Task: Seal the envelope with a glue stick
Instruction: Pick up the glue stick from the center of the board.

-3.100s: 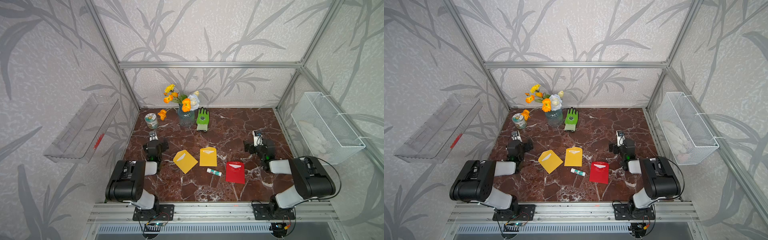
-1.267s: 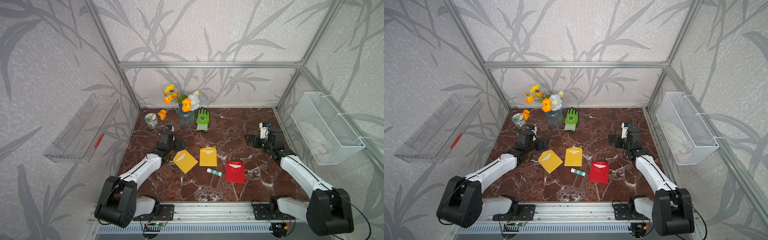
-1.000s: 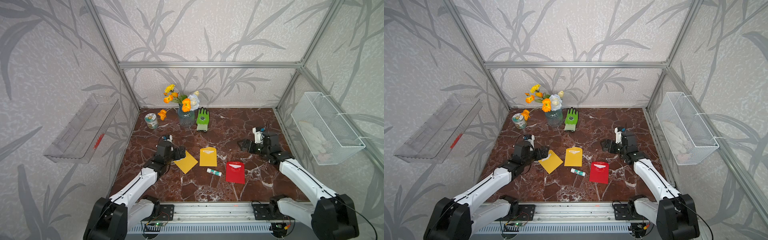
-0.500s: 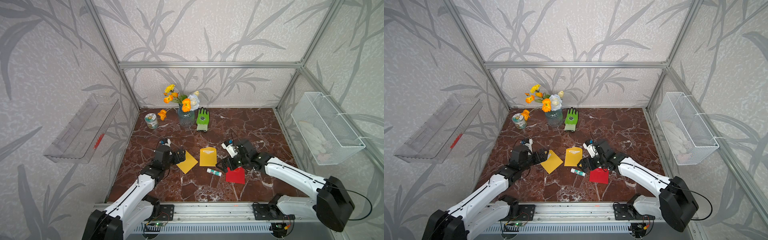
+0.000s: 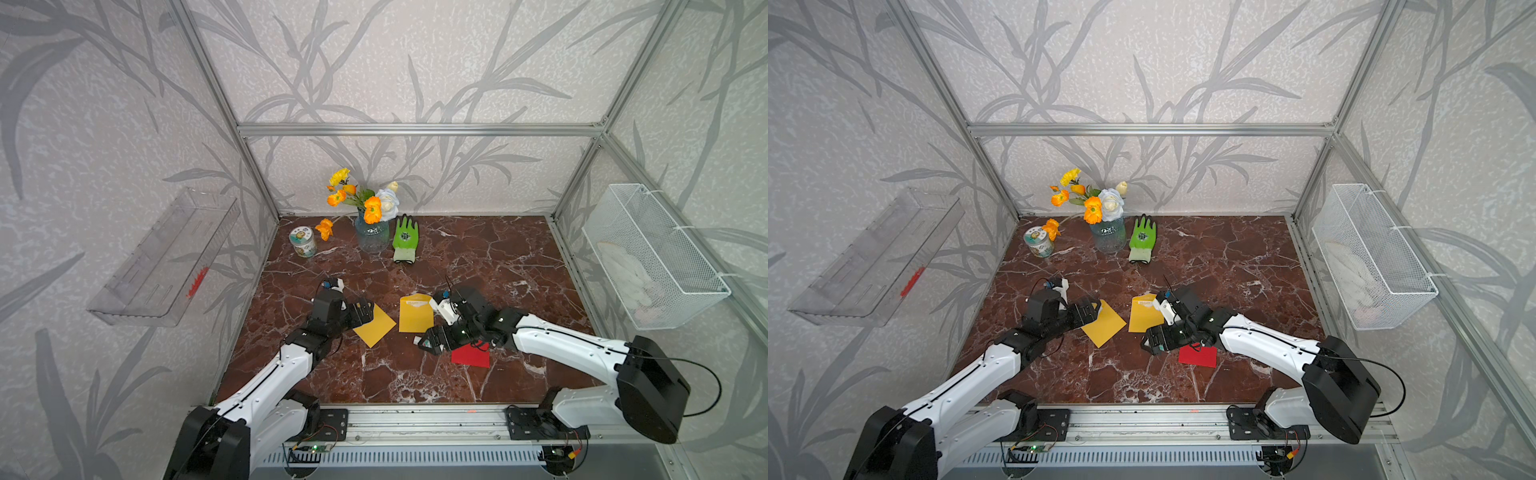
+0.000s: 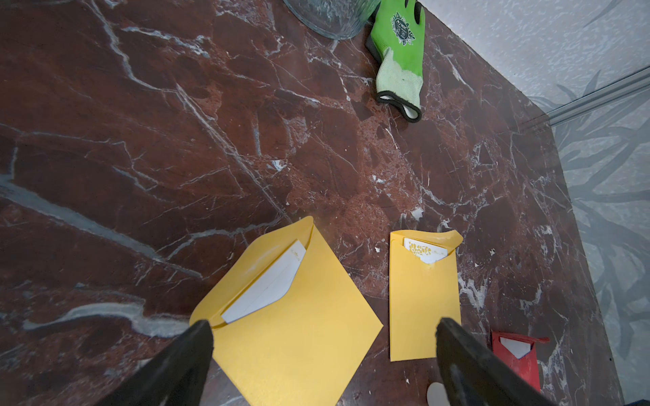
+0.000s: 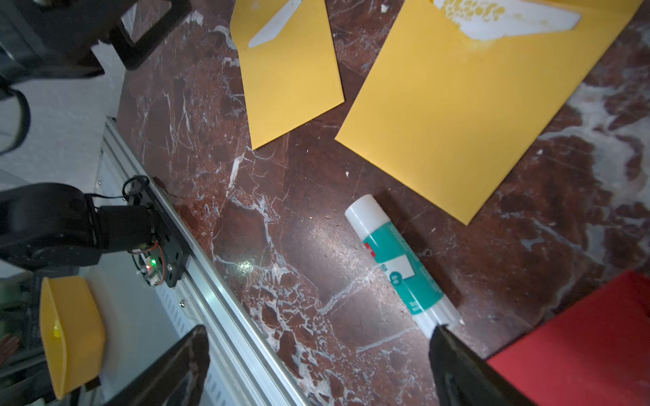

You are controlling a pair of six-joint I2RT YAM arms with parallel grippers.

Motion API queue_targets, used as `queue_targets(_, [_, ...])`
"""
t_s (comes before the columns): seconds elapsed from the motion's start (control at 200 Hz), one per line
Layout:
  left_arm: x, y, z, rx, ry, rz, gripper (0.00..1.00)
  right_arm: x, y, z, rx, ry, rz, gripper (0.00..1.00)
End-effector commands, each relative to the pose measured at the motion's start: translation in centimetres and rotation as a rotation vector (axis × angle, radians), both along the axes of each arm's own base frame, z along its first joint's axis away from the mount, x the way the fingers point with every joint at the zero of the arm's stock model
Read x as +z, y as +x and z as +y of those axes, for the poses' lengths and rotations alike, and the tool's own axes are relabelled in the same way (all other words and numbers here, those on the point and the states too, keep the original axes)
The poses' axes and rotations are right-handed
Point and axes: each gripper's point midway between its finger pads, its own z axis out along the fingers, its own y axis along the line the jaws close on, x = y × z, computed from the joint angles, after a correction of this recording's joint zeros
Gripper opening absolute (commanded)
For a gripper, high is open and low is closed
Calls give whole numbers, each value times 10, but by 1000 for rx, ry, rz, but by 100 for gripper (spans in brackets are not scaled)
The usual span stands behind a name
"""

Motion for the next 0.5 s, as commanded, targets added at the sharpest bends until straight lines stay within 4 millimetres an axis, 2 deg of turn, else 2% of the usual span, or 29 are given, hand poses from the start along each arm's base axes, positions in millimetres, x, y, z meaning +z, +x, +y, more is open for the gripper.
queue_targets(0.0, [1, 1, -3, -7, -12, -10, 99, -4, -4, 9, -111, 63, 118, 95])
queue_targets(0.13, [1, 1, -4, -5, -14, -9, 99, -22, -7, 15, -186, 48, 186, 94])
queue_targets(0.245, [2, 1, -3, -1, -14, -10, 99, -35, 0, 9, -360, 46, 220, 94])
queue_targets(0.365, [3, 1, -2, 6, -14, -14, 99, -36, 7, 1, -521, 34, 220, 93])
queue_targets(0.495, [4, 1, -2, 11, -16, -15, 99, -34, 7, -7, -663, -47, 253, 94])
